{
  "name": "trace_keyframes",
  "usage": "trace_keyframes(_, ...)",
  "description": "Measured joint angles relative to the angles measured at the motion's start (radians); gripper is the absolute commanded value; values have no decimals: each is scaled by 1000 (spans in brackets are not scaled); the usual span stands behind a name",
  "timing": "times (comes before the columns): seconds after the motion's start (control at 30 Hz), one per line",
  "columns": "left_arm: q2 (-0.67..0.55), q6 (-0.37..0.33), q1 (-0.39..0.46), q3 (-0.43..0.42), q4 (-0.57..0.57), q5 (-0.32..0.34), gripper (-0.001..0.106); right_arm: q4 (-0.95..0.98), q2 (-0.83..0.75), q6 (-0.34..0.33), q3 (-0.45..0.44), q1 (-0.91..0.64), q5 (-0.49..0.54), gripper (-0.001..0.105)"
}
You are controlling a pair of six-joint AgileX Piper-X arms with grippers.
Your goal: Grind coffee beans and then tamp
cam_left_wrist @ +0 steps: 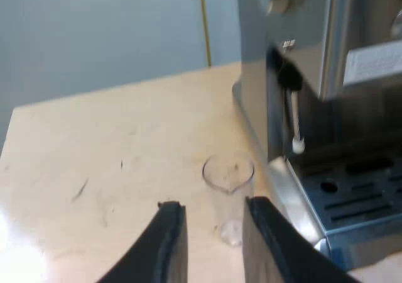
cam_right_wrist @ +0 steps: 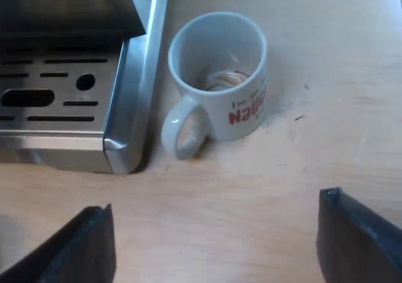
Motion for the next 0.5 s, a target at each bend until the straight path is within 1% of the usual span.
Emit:
trace_keyframes(0.03, -2, 0, 0, 0, 15, -4, 25, 1, -17, -14, 0, -12, 0, 67)
trace_keyframes(0.13, -8, 0, 0, 0, 31, -5, 25, 1, -59, -21, 0, -26, -2, 67)
trace_keyframes(0.2, -18, 0, 0, 0, 31, -28, 25, 6, -89, -25, 0, -26, -2, 67)
trace_keyframes(0.27, -37, 0, 0, 0, 31, -104, 28, 23, -135, -28, 0, -26, -2, 67)
trace_keyframes(0.3, -44, 0, 0, 0, 31, -118, 29, 31, -144, -27, 0, -26, -2, 67)
trace_keyframes(0.33, -60, -2, 0, 0, 34, -150, 32, 46, -170, -27, 0, -26, -2, 67)
trace_keyframes(0.37, -78, -2, 0, 0, 43, -166, 35, 58, -196, -27, 0, -26, -2, 67)
trace_keyframes(0.4, -84, -4, 0, 0, 50, -169, 36, 65, -209, -27, 0, -26, -2, 67)
trace_keyframes(0.5, -126, -12, 0, -1, 94, -170, 47, 98, -272, -27, 0, -26, -2, 67)
